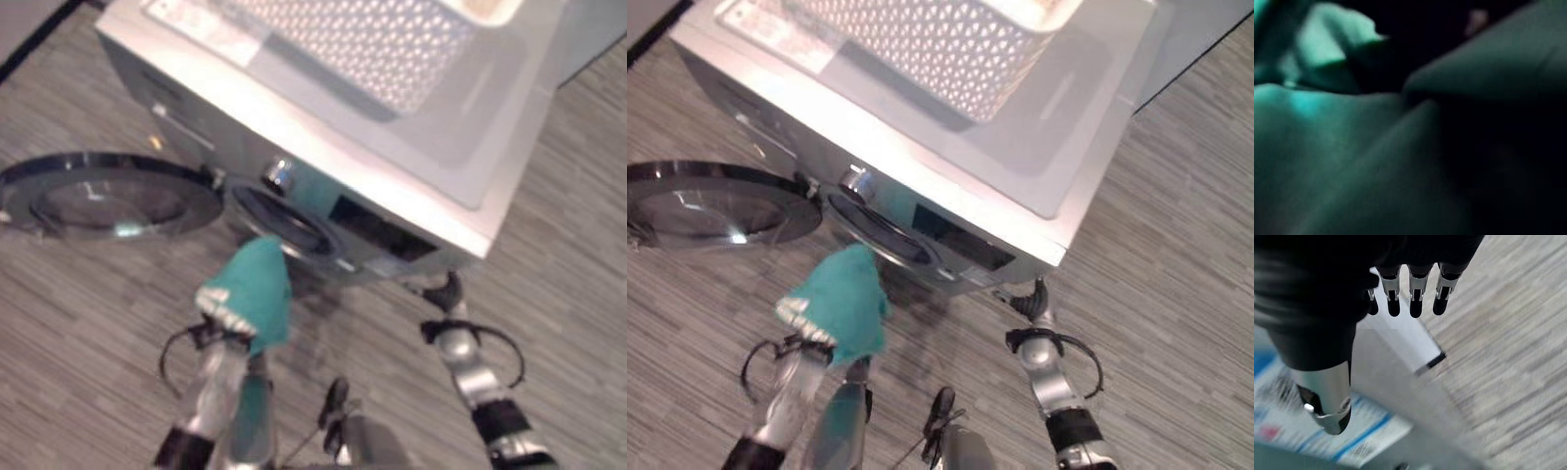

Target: Grab the laundry basket,head to the washer,open it,put in the laundry and shut it.

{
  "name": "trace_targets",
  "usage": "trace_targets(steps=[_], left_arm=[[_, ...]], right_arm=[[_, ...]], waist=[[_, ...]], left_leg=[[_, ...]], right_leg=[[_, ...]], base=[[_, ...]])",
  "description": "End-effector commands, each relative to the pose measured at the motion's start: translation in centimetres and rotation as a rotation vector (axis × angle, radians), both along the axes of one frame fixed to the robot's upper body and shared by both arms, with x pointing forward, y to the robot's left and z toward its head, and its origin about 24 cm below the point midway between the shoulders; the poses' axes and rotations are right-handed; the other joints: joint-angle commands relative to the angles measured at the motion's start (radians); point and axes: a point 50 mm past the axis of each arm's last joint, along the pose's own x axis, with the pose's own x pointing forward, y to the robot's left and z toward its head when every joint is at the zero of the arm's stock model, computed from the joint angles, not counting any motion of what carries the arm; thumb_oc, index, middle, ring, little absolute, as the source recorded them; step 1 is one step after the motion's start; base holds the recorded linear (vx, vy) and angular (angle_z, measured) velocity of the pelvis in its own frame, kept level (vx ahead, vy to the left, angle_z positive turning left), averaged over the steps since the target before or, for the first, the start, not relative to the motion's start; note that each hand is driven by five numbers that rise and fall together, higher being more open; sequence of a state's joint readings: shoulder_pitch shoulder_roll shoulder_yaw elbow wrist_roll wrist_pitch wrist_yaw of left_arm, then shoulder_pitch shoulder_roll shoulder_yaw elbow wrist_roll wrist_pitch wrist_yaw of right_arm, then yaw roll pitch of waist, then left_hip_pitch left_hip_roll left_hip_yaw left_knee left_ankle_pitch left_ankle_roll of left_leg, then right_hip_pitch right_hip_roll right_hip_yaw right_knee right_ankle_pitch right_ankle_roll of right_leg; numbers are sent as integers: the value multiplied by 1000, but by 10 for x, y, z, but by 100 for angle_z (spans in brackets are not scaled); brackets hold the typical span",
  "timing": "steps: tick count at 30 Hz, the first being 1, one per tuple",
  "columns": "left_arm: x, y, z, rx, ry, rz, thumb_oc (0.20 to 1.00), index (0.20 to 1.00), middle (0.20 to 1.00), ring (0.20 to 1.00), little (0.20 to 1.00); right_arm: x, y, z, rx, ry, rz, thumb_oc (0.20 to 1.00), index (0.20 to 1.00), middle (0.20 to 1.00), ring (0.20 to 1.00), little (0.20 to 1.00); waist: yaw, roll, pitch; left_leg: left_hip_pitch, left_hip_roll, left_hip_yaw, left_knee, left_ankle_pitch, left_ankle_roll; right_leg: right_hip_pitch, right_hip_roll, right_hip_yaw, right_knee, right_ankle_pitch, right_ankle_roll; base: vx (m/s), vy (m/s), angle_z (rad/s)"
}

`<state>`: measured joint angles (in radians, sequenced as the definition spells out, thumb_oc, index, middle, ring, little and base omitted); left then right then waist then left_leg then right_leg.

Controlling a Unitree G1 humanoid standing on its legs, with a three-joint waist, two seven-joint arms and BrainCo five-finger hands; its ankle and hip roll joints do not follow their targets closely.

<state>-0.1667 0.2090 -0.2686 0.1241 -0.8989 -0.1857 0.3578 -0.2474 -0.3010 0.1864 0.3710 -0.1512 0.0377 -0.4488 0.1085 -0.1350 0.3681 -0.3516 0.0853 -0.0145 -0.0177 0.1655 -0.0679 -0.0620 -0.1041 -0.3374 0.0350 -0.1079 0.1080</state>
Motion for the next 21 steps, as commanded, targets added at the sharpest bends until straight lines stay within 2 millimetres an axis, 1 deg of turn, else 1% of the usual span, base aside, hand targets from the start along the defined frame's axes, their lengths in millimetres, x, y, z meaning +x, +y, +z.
trace_targets(steps=[1, 3, 5, 6, 8, 9, 12, 13, 14, 15, 16, 18, 19, 21], left_arm=[[18, -17, 37, -32, -160, 31, 200, 200, 200, 200, 200], [32, -23, 56, -41, -207, 42, 200, 200, 200, 200, 200], [43, -27, 70, -45, -235, 64, 200, 200, 200, 200, 200], [49, -31, 78, -65, -245, 73, 200, 200, 200, 200, 200], [60, -33, 97, -93, -280, 106, 200, 200, 200, 200, 200], [64, -32, 103, -98, -283, 126, 200, 200, 200, 200, 200], [78, -21, 124, -130, -305, 203, 200, 200, 200, 200, 200], [78, -21, 124, -130, -306, 203, 200, 200, 200, 200, 200], [84, -9, 136, -171, -318, 273, 200, 200, 200, 200, 200], [86, -2, 141, -193, -326, 307, 200, 200, 200, 200, 200], [87, 4, 146, -213, -335, 336, 200, 200, 200, 200, 200], [83, 9, 144, -237, -336, 370, 200, 200, 200, 200, 200], [79, 9, 139, -251, -327, 385, 200, 200, 200, 200, 200], [78, 3, 131, -268, -301, 380, 200, 200, 200, 200, 200]], right_arm=[[8, 5, 20, 34, -105, -6, 1000, 1000, 1000, 1000, 1000], [13, 15, 24, 43, -118, 17, 1000, 1000, 1000, 1000, 1000], [15, 20, 24, 44, -115, 30, 1000, 1000, 1000, 1000, 1000], [16, 24, 23, 52, -110, 36, 1000, 1000, 1000, 1000, 1000], [19, 31, 23, 68, -108, 48, 1000, 1000, 1000, 1000, 1000], [19, 35, 22, 83, -106, 53, 1000, 1000, 1000, 1000, 1000], [20, 42, 19, 117, -95, 64, 1000, 1000, 1000, 1000, 1000], [20, 42, 19, 117, -95, 64, 1000, 1000, 1000, 1000, 1000], [20, 45, 18, 139, -92, 65, 1000, 1000, 1000, 1000, 1000], [20, 44, 17, 146, -92, 61, 1000, 1000, 1000, 1000, 1000], [20, 42, 16, 151, -89, 51, 1000, 1000, 1000, 1000, 1000], [20, 39, 16, 156, -94, 34, 1000, 1000, 1000, 1000, 1000], [19, 35, 18, 157, -107, 16, 1000, 1000, 1000, 1000, 1000], [19, 33, 19, 164, -116, -1, 1000, 1000, 1000, 1000, 1000]], waist=[[-18, -18, -44], [-31, -29, -42], [-42, -43, -37], [-53, -53, -39], [-69, -65, -29], [-76, -72, -26], [-93, -89, -18], [-93, -89, -18], [-100, -107, -7], [-103, -113, 2], [-103, -118, 10], [-101, -125, 23], [-97, -132, 35], [-95, -143, 46]], left_leg=[[-86, 52, 6, 57, -44, -13], [-118, 54, 13, 70, -43, -17], [-148, 56, 16, 87, -43, -21], [-151, 57, 11, 91, -65, -32], [-182, 59, 9, 109, -69, -32], [-192, 61, 8, 116, -69, -33], [-219, 68, 6, 134, -74, -31], [-220, 68, 6, 134, -75, -31], [-235, 72, 5, 144, -78, -30], [-244, 73, 5, 150, -79, -30], [-252, 74, 5, 155, -81, -30], [-262, 74, 4, 161, -83, -31], [-275, 78, 2, 166, -84, -32], [-287, 78, 1, 166, -84, -34]], right_leg=[[-92, -36, -17, 68, -39, -23], [-120, -36, -18, 74, -33, -22], [-146, -37, -16, 82, -28, -20], [-152, -34, -4, 88, -46, -18], [-184, -32, 2, 103, -40, -17], [-194, -30, 7, 107, -38, -18], [-226, -27, 12, 122, -33, -18], [-226, -27, 12, 123, -33, -18], [-240, -23, 15, 129, -27, -16], [-248, -22, 15, 132, -25, -15], [-254, -22, 10, 135, -23, -15], [-260, -21, 4, 134, -22, -15], [-267, -20, -2, 135, -19, -13], [-275, -18, -6, 133, -16, -13]], base=[[-125, -4, 0], [-112, -6, -9], [-63, -33, -7], [-28, -47, -3], [-69, -22, -11], [-91, 0, -11], [-61, -6, -6], [-62, -16, -4], [-61, -32, -7], [-72, -46, -8], [-32, -26, -9], [-14, -29, -5], [-10, -44, 3], [-11, -28, 8]])
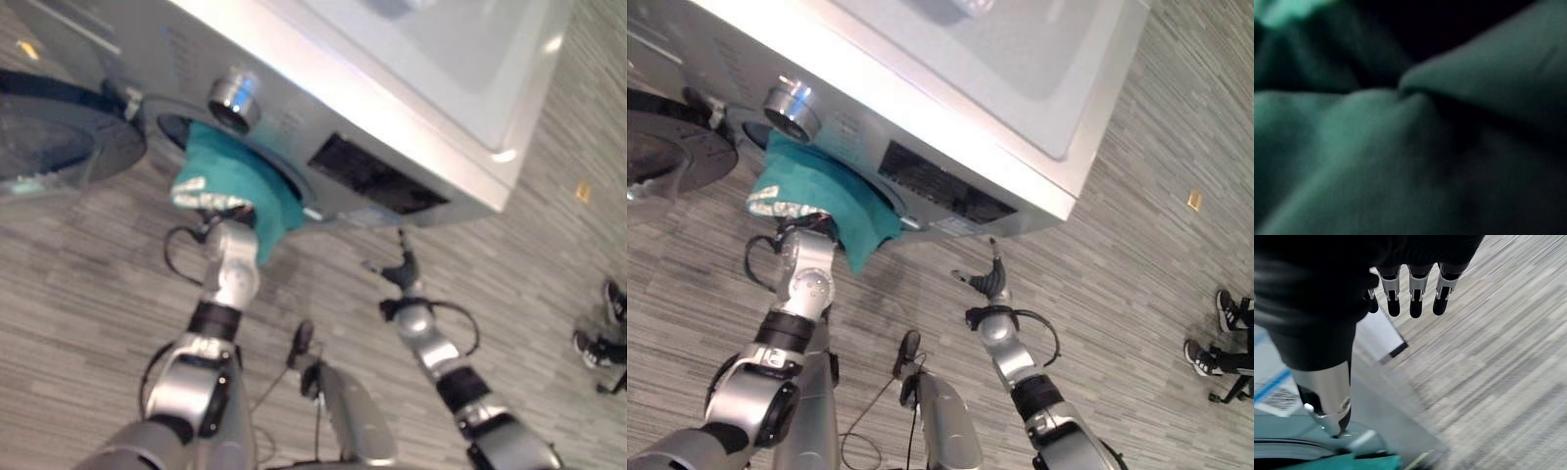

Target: Grab the laundry basket,head to the washer,open it,put in the laundry and shut it.

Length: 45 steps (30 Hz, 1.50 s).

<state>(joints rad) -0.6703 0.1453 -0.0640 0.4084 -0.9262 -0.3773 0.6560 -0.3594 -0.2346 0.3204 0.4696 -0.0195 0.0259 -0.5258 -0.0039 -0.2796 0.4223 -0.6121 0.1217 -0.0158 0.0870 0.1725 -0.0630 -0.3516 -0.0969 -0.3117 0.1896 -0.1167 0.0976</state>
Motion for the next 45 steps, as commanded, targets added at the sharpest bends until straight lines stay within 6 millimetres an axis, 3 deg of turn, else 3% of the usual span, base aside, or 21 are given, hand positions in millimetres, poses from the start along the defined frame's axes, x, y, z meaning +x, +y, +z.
trace_targets(steps=[1, 5, 9, 11, 13, 15, 16, 21, 34, 40, 41, 45], left_arm=[[1, -19, 32, -19, -142, -27, 200, 200, 200, 200, 200], [10, -19, 43, -4, -128, -18, 200, 200, 200, 200, 200], [18, -14, 75, 21, -185, 8, 200, 200, 200, 200, 200], [23, -12, 96, 37, -216, 18, 200, 200, 200, 200, 200], [27, -5, 134, 93, -277, 52, 200, 200, 200, 200, 200], [28, 0, 150, 110, -300, 73, 200, 200, 200, 200, 200], [26, 7, 170, 121, -338, 101, 200, 200, 200, 200, 200], [15, 26, 217, 186, -424, 182, 200, 200, 200, 200, 200], [-12, 31, 292, 377, -540, 280, 200, 200, 200, 200, 200], [-24, 22, 318, 527, -575, 315, 200, 200, 200, 200, 200], [-33, 11, 336, 608, -615, 324, 200, 200, 200, 200, 200], [-44, 0, 354, 673, -664, 333, 200, 200, 200, 200, 200]], right_arm=[[4, -11, 21, 47, -113, -61, 1000, 1000, 1000, 1000, 1000], [7, -2, 28, 62, -149, -39, 1000, 1000, 1000, 1000, 1000], [9, 2, 35, 62, -179, -16, 1000, 1000, 1000, 1000, 1000], [11, 2, 41, 65, -204, -11, 1000, 1000, 1000, 1000, 1000], [17, 0, 53, 76, -248, -18, 1000, 1000, 1000, 1000, 1000], [18, -2, 57, 79, -262, -23, 1000, 1000, 1000, 1000, 1000], [20, -5, 60, 82, -276, -31, 1000, 1000, 1000, 1000, 1000], [18, -28, 63, 83, -292, -98, 1000, 1000, 1000, 1000, 1000], [12, -69, 93, 18, -403, -173, 1000, 1000, 1000, 1000, 1000], [3, -88, 94, -8, -400, -209, 1000, 1000, 1000, 1000, 1000], [0, -97, 92, -30, -386, -228, 1000, 1000, 1000, 1000, 1000], [-5, -108, 92, -53, -377, -249, 1000, 1000, 1000, 1000, 1000]], waist=[[18, 1, -8], [7, -23, 11], [-8, -37, 21], [-23, -40, 25], [-51, -36, 24], [-64, -36, 20], [-78, -37, 16], [-110, -46, 4], [-167, -29, -34], [-182, 2, -55], [-190, 18, -71], [-196, 30, -89]], left_leg=[[-27, 42, 3, 61, -91, -39], [-54, 45, 5, 60, -90, -40], [-80, 48, 2, 60, -90, -40], [-97, 46, 0, 61, -90, -38], [-135, 43, 1, 61, -90, -38], [-155, 40, 0, 63, -90, -38], [-180, 38, 0, 65, -92, -36], [-252, 29, -11, 90, -112, -28], [-454, 12, -22, 302, -243, 7], [-534, 4, -14, 391, -298, 30], [-546, -3, -7, 390, -307, 36], [-551, -13, 4, 374, -308, 40]], right_leg=[[14, -25, -31, -22, -8, -3], [-13, -21, -36, -21, 1, -2], [-36, -19, -40, -20, 6, 1], [-53, -19, -43, -16, 8, 5], [-86, -24, -46, -11, 15, 13], [-100, -27, -46, -16, 21, 19], [-118, -29, -48, -22, 30, 27], [-156, -34, -48, -36, 45, 42], [-323, -45, -23, 54, 14, 45], [-387, -59, -14, 95, -9, 50], [-389, -60, -8, 80, -9, 54], [-386, -61, 0, 44, 4, 62]], base=[[-4, -19, 6], [-5, -10, 4], [-6, -5, -2], [10, 16, 1], [30, 53, 3], [45, 35, 1], [53, 24, 5], [59, 11, 6], [47, 50, 1], [80, 44, -10], [76, 53, -5], [48, 27, -1]])
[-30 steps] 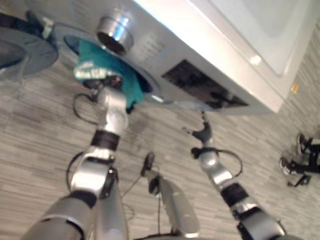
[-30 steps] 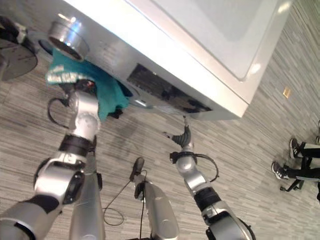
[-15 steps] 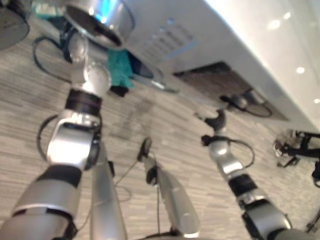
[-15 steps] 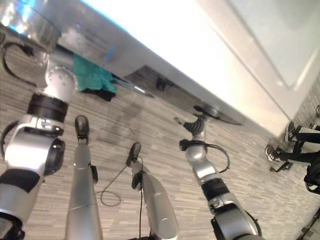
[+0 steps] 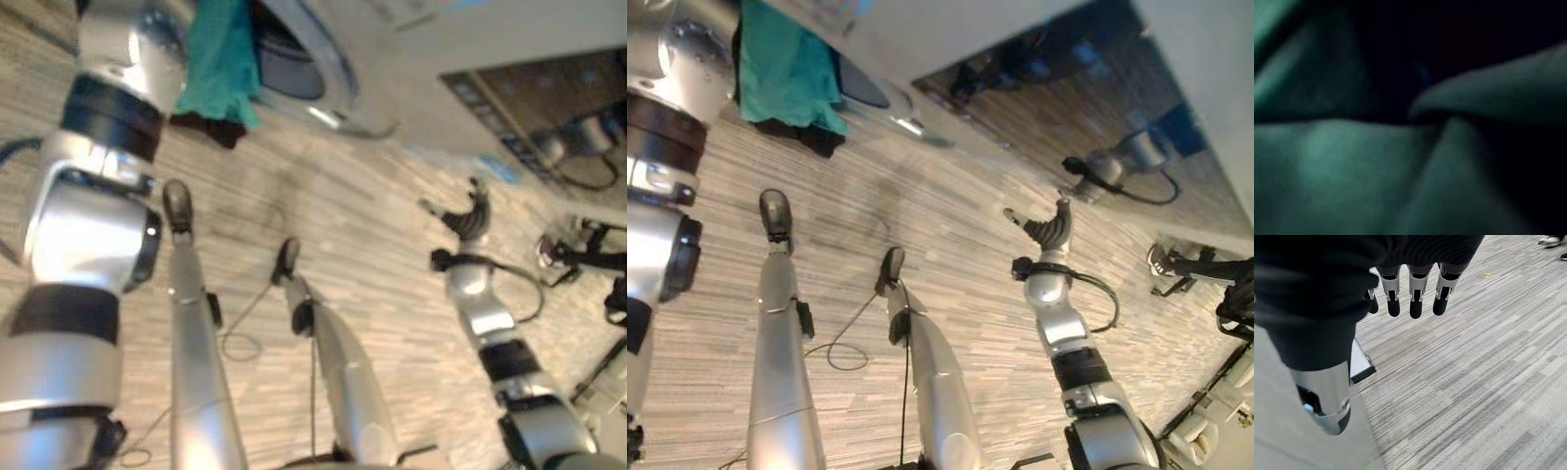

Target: Grab the laundry basket,head to the washer,open it,put in the laundry and shut it.

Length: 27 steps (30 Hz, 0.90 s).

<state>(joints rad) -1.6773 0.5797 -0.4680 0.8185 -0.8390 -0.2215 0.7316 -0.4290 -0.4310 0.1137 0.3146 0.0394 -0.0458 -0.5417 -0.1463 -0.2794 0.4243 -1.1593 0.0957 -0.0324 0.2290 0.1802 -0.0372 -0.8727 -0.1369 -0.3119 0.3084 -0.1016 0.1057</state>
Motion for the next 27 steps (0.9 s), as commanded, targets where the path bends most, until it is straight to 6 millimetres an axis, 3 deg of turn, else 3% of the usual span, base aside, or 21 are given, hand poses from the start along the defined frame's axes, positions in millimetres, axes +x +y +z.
trace_targets(steps=[1, 6, 10, 16, 17, 18, 22, 26, 27], left_arm=[[-42, 2, 55, 68, -239, 41, 200, 200, 200, 200, 200], [-59, -7, 75, 130, -312, 37, 200, 200, 200, 200, 200], [-77, -25, 87, 192, -405, -19, 200, 200, 200, 200, 200], [-112, -77, 87, 283, -604, -280, 200, 200, 200, 200, 200], [-112, -77, 86, 283, -604, -283, 200, 200, 200, 200, 200], [-126, -98, 81, 332, -668, -375, 200, 200, 200, 200, 200], [-115, -117, 66, 350, -616, -421, 200, 200, 200, 200, 200], [-93, -109, 59, 295, -525, -404, 200, 200, 200, 200, 200], [-89, -106, 59, 290, -501, -398, 256, 256, 256, 256, 256]], right_arm=[[-23, -38, 3, -44, -23, -103, 1000, 1000, 1000, 1000, 1000], [-36, -55, 6, -101, -20, -139, 1000, 1000, 1000, 1000, 1000], [-45, -67, 7, -137, -6, -164, 1000, 1000, 1000, 1000, 1000], [-56, -75, -4, -179, 62, -158, 1000, 1000, 1000, 1000, 1000], [-56, -75, -4, -178, 63, -159, 1000, 1000, 1000, 1000, 1000], [-59, -80, -5, -187, 77, -170, 1000, 1000, 1000, 1000, 1000], [-62, -86, -9, -180, 97, -185, 1000, 1000, 1000, 1000, 1000], [-58, -78, -12, -169, 105, -137, 1000, 1000, 1000, 1000, 1000], [-57, -76, -13, -164, 108, -120, 1000, 1000, 1000, 1000, 1000]], waist=[[-55, 32, -96], [-60, 49, -114], [-59, 71, -116], [-55, 89, -130], [-55, 89, -132], [-59, 90, -135], [-54, 97, -144], [-51, 103, -145], [-50, 104, -144]], left_leg=[[-5, 11, 23, 230, -317, 15], [-33, 3, 37, 259, -336, 24], [-61, -3, 40, 281, -345, 35], [-102, -12, 41, 287, -342, 41], [-104, -12, 41, 286, -341, 41], [-109, -14, 39, 279, -337, 40], [-122, -14, 38, 278, -333, 42], [-119, -13, 40, 272, -328, 44], [-117, -12, 41, 271, -327, 44]], right_leg=[[136, -22, 2, -83, -9, 56], [113, -28, 10, -82, -10, 63], [67, -39, 17, -46, -18, 61], [15, -45, 8, -19, -29, 58], [12, -46, 8, -18, -29, 58], [-3, -46, 7, -10, -33, 56], [-34, -48, 7, 12, -41, 52], [-46, -45, 15, 27, -47, 48], [-49, -44, 18, 32, -49, 46]], base=[[34, 27, 2], [17, 15, 1], [27, 29, 3], [0, 0, 0], [23, -3, 3], [18, 5, 5], [5, 14, 5], [-4, 5, 0], [0, 0, 0]])
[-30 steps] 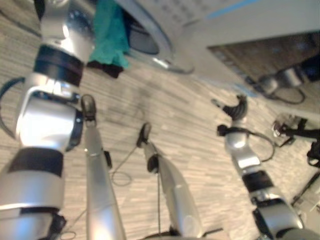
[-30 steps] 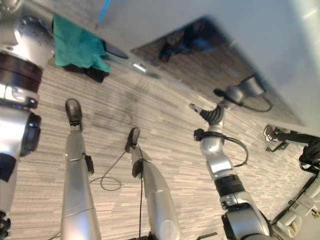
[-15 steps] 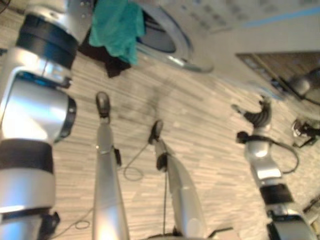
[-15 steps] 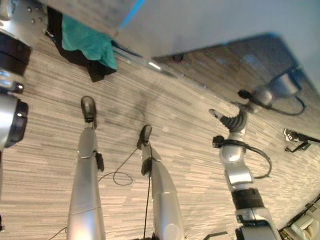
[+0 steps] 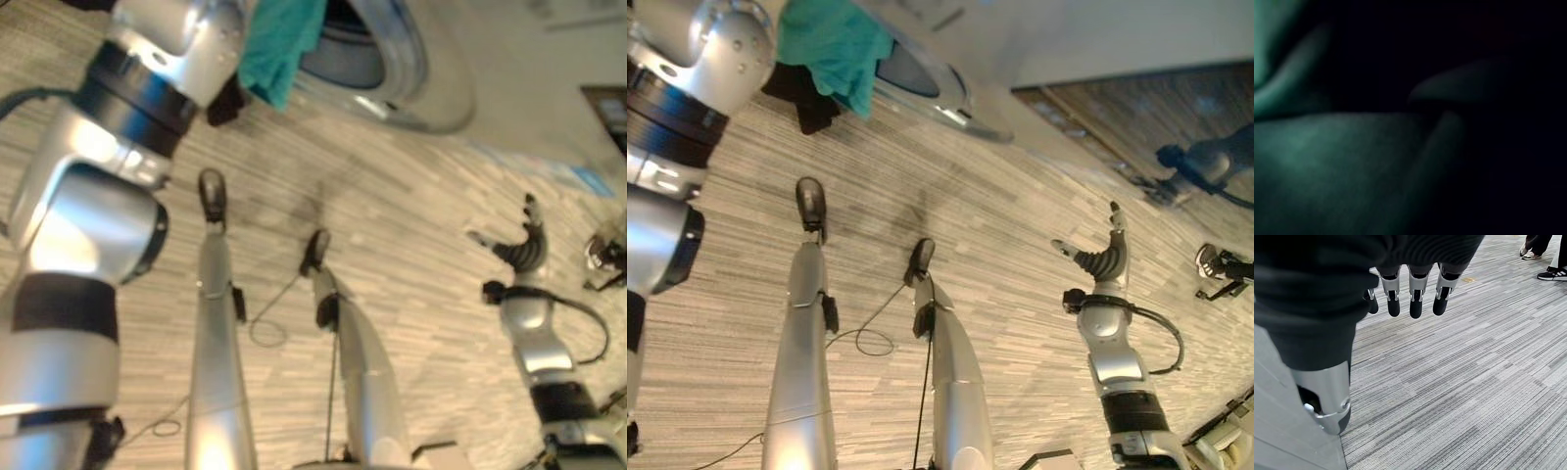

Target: Grab the laundry basket,head to the washer,open it,put in the laundry and shut it.

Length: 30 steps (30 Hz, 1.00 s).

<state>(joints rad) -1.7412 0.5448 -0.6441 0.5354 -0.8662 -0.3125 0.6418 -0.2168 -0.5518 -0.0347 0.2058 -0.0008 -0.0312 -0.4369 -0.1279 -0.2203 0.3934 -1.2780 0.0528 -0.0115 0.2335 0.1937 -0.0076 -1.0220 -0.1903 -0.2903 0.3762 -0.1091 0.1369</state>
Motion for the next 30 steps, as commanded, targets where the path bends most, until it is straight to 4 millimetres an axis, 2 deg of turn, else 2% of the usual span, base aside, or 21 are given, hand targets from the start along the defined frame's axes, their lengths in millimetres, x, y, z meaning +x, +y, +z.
trace_targets(steps=[1, 5, 7, 9, 16, 21, 23, 25, 28, 30], left_arm=[[-34, -15, 33, -15, -178, -115, 1000, 1000, 1000, 1000, 1000], [4, 5, 23, 20, 10, -65, 1000, 1000, 1000, 1000, 1000], [6, 10, 27, 29, 25, -61, 1000, 1000, 1000, 1000, 1000], [18, 24, 26, 61, 91, 9, 1000, 1000, 1000, 1000, 1000], [19, 27, 29, 113, 88, 150, 1000, 1000, 1000, 1000, 1000], [21, 20, 20, 160, 54, 238, 1000, 1000, 1000, 1000, 1000], [22, 15, 2, 255, -5, 335, 1000, 1000, 1000, 1000, 1000], [17, 17, -16, 382, -130, 540, 1000, 1000, 1000, 1000, 1000], [18, 37, -32, 441, -216, 802, 1000, 1000, 1000, 1000, 1000], [21, 55, -44, 442, -215, 896, 1000, 1000, 1000, 1000, 1000]], right_arm=[[-17, -17, -2, -43, 22, -26, 1000, 1000, 1000, 1000, 1000], [-17, -21, -2, -38, 45, -10, 1000, 1000, 1000, 1000, 1000], [-18, -23, -2, -39, 50, -11, 1000, 1000, 1000, 1000, 1000], [-19, -27, -2, -31, 65, -20, 1000, 1000, 1000, 1000, 1000], [-19, -24, -12, -15, 103, 5, 1000, 1000, 1000, 1000, 1000], [-18, -14, -22, -2, 123, 57, 1000, 1000, 1000, 1000, 1000], [-16, -3, -27, 16, 124, 104, 1000, 1000, 1000, 1000, 1000], [-15, 8, -30, 0, 118, 161, 1000, 1000, 1000, 1000, 1000], [-12, 20, -25, -12, 70, 218, 1000, 1000, 1000, 1000, 1000], [-9, 27, -25, -5, 51, 241, 1000, 1000, 1000, 1000, 1000]], waist=[[-68, 45, -111], [-65, 56, -118], [-65, 58, -119], [-56, 68, -120], [-46, 71, -116], [-47, 65, -110], [-38, 63, -101], [-31, 55, -91], [-25, 43, -83], [-24, 36, -79]], left_leg=[[3, 33, 21, 265, -339, 15], [6, 36, 20, 257, -335, 17], [8, 35, 20, 250, -333, 16], [11, 37, 23, 241, -328, 16], [5, 42, 19, 237, -317, 12], [9, 47, 20, 235, -312, 9], [17, 49, 19, 224, -305, 7], [32, 53, 15, 210, -299, 2], [46, 57, 12, 197, -296, -2], [59, 60, 10, 187, -293, -5]], right_leg=[[99, 9, -3, -33, -43, 12], [95, 12, -2, -24, -46, 13], [95, 12, -1, -26, -45, 13], [94, 12, -3, -24, -45, 15], [88, 15, -9, -18, -43, 14], [84, 17, -13, -9, -45, 9], [87, 19, -17, -9, -44, 9], [92, 22, -19, -10, -42, 8], [97, 26, -20, -11, -42, 6], [103, 30, -20, -12, -41, 6]], base=[[0, 0, 0], [0, 0, 0], [0, 0, 0], [0, 0, 0], [0, 0, 0], [0, 0, 0], [-48, -31, 0], [-49, -30, -2], [-33, -15, 0], [-29, -40, -1]])
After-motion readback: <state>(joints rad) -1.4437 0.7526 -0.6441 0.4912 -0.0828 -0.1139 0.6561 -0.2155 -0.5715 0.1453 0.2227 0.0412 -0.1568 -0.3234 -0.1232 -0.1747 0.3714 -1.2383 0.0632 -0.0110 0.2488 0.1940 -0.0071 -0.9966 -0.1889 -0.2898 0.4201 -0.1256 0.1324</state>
